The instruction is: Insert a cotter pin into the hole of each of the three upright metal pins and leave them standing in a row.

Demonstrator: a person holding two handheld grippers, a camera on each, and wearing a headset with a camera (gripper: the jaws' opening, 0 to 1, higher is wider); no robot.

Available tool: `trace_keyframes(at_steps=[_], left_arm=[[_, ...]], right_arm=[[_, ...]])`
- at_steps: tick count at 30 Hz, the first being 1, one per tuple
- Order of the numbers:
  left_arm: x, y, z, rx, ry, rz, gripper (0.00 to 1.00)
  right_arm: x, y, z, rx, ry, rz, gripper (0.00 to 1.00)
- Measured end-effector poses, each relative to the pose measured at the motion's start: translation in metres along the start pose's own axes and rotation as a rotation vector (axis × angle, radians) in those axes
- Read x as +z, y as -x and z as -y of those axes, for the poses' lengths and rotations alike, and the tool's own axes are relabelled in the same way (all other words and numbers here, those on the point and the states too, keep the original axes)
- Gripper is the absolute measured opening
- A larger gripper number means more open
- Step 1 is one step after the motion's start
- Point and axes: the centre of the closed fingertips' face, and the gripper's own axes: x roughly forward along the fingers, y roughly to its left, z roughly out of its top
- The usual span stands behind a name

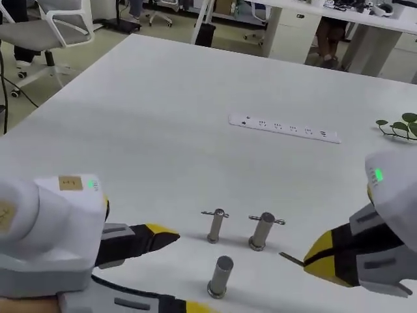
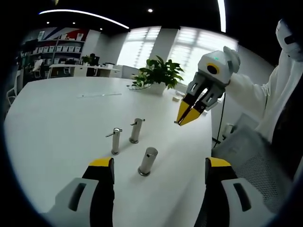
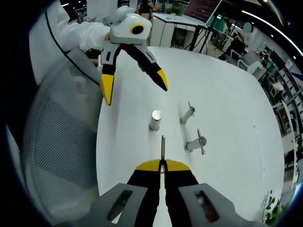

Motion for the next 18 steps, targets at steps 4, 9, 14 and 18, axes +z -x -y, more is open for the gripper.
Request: trace_keyframes(at_steps=[4, 9, 14, 18], left_arm=[[0.006, 0.0, -0.001, 0.001, 0.009, 0.014, 0.7], [0.015, -0.004, -0.003, -0.003, 0.028, 0.02, 0.62], [0.025, -0.012, 0.0, -0.023, 0.052, 0.03, 0.58], [0.027, -0.018, 0.002, -0.041, 0.077, 0.016, 0.49]], right_arm=[[0.005, 0.001, 0.002, -0.035, 0.008, 0.022, 0.0], [0.01, 0.001, 0.004, -0.081, 0.021, 0.046, 0.0], [0.012, 0.0, 0.006, -0.133, 0.045, 0.053, 0.0], [0.013, -0.003, 0.007, -0.169, 0.064, 0.064, 0.0]])
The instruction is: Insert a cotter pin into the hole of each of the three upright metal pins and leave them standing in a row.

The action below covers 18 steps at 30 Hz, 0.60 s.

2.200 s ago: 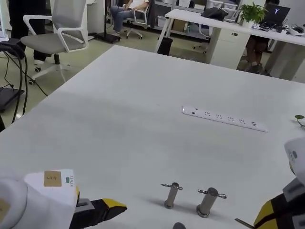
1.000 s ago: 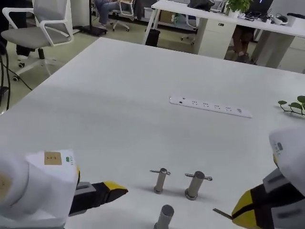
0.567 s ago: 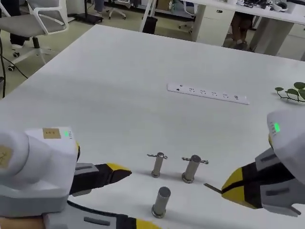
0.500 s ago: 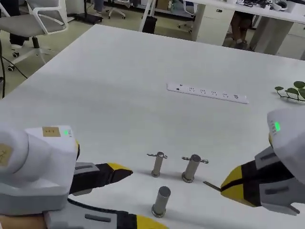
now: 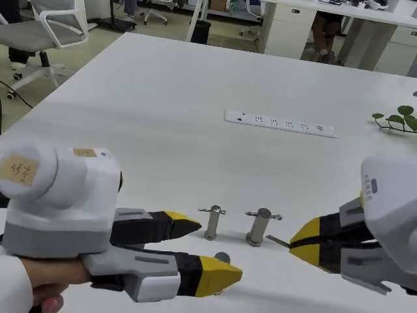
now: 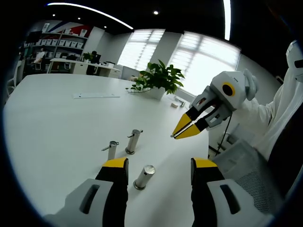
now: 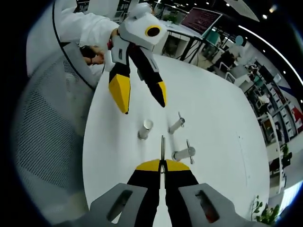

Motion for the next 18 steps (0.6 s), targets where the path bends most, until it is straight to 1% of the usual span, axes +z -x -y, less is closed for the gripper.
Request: trace_keyframes(at_steps=[2, 3, 4, 11, 14, 18], left_arm=[[0.0, -0.003, 0.0, 0.0, 0.001, -0.008, 0.47], [0.001, -0.005, 0.001, -0.004, -0.003, -0.012, 0.47], [0.001, -0.006, 0.001, -0.005, -0.001, -0.014, 0.46], [0.007, -0.015, 0.006, -0.027, 0.017, -0.02, 0.38], [0.008, -0.017, 0.007, -0.033, 0.013, -0.02, 0.36], [0.012, -0.02, 0.008, -0.042, 0.02, -0.015, 0.31]], right_arm=[[0.0, -0.001, -0.001, -0.005, 0.004, 0.001, 0.0], [0.002, -0.001, 0.0, -0.017, 0.009, 0.011, 0.0], [0.003, -0.001, -0.001, -0.016, 0.008, 0.011, 0.0], [0.013, -0.005, -0.004, -0.038, 0.016, 0.046, 0.0], [0.015, -0.006, -0.005, -0.049, 0.027, 0.051, 0.0], [0.017, -0.007, -0.007, -0.051, 0.035, 0.052, 0.0]])
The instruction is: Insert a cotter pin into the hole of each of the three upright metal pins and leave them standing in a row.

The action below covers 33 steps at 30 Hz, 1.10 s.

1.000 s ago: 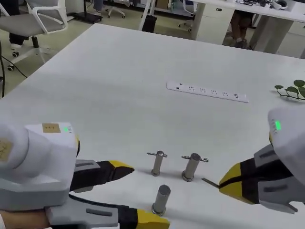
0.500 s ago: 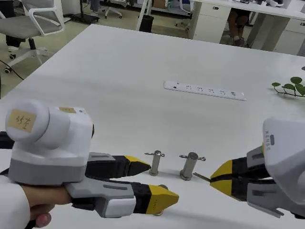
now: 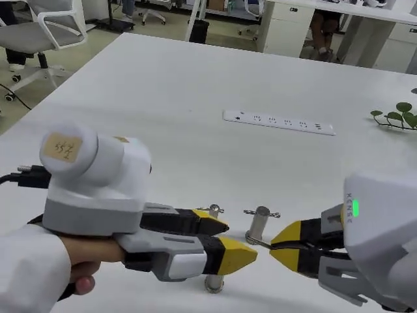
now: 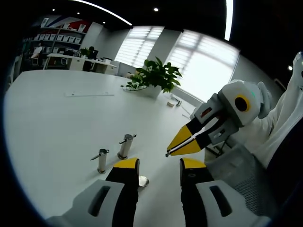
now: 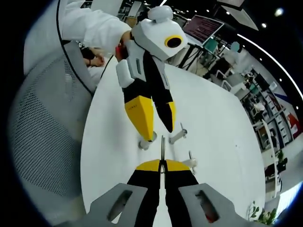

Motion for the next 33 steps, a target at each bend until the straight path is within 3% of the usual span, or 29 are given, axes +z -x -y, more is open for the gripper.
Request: trace_keyframes(at_steps=[8, 33], left_arm=[[0.0045, -0.005, 0.0039, -0.019, -0.002, 0.001, 0.27], [0.0015, -0.0101, 0.0067, -0.047, 0.002, -0.027, 0.2]], right_arm=[[0.0023, -0.0014, -0.0019, 0.003, -0.002, 0.005, 0.0], [0.0025, -0.0016, -0.0014, 0.003, 0.003, -0.005, 0.0]])
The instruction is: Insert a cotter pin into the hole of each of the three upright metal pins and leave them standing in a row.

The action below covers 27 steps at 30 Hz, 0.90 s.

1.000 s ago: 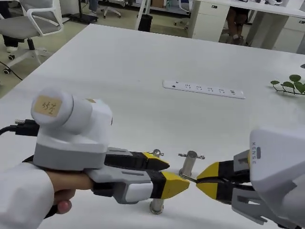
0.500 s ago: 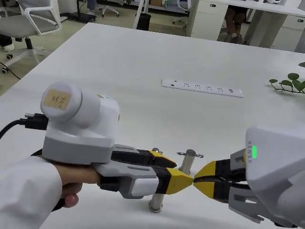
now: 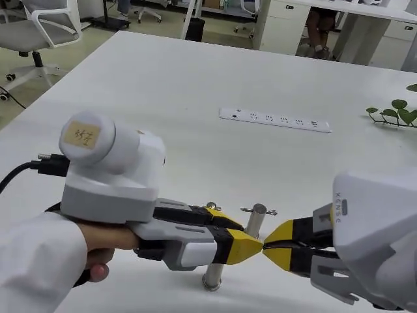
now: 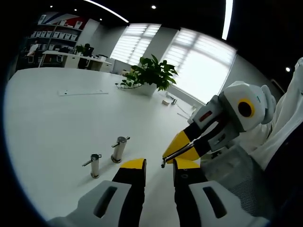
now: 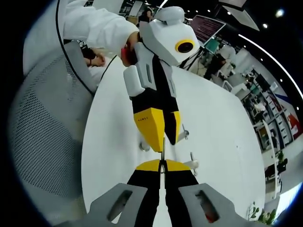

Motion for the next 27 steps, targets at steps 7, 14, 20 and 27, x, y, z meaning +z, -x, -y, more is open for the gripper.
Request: trace_keyframes(at_steps=[7, 14, 20, 27], left_arm=[[-0.0011, -0.0015, -0.0007, -0.002, -0.003, -0.007, 0.18], [-0.0016, -0.0029, 0.0005, -0.012, 0.001, -0.011, 0.14], [0.0009, -0.0039, -0.0006, -0.009, 0.005, -0.006, 0.17], [0.0012, -0.0041, -0.001, -0.012, -0.003, -0.011, 0.16]], right_arm=[[-0.004, -0.0017, -0.0006, 0.001, 0.016, -0.021, 0.0], [-0.0038, -0.0012, 0.0003, -0.002, 0.007, -0.017, 0.0], [-0.0043, -0.0008, 0.0028, -0.011, 0.012, -0.022, 0.0], [-0.0051, -0.0013, 0.0043, -0.014, 0.014, -0.03, 0.0]])
